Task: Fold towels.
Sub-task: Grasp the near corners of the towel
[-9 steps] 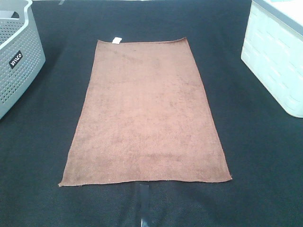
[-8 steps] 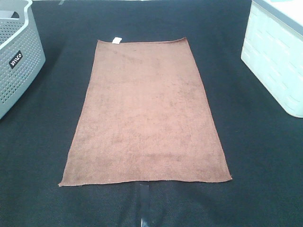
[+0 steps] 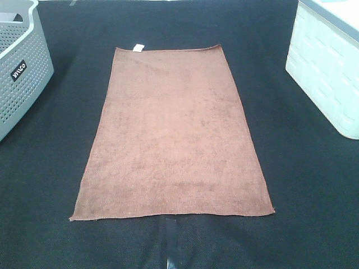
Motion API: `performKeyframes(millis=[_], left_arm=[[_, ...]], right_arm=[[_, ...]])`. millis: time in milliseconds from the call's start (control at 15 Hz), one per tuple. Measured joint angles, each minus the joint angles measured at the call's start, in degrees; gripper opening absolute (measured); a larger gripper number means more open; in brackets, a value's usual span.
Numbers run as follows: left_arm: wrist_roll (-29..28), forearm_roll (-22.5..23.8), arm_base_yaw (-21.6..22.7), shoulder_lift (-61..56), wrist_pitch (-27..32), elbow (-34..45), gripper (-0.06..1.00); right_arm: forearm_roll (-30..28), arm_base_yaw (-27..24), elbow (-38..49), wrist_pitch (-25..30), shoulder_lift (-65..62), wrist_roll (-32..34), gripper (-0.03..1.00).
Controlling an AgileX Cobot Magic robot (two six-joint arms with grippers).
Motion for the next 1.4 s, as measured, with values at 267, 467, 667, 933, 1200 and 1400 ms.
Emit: performKeyframes(millis=[267,467,667,933,1200,1400], left_arm=[[0.0,0.0,0.0,0.0,0.0,0.0,0.76],[0.0,0.0,0.0,0.0,0.0,0.0,0.76],[0.0,0.0,0.0,0.0,0.0,0.0,0.76],[0.0,0.0,0.0,0.0,0.0,0.0,0.76],[0.0,0.0,0.0,0.0,0.0,0.0,0.76],[0.0,0.0,0.0,0.0,0.0,0.0,0.76]], right_arm=[[0.0,0.0,0.0,0.0,0.0,0.0,0.81],[0.0,0.0,0.0,0.0,0.0,0.0,0.81],[0.0,0.0,0.0,0.0,0.0,0.0,0.81],[0.0,0.0,0.0,0.0,0.0,0.0,0.81],[0.0,0.0,0.0,0.0,0.0,0.0,0.81],[0.0,0.0,0.0,0.0,0.0,0.0,0.81]])
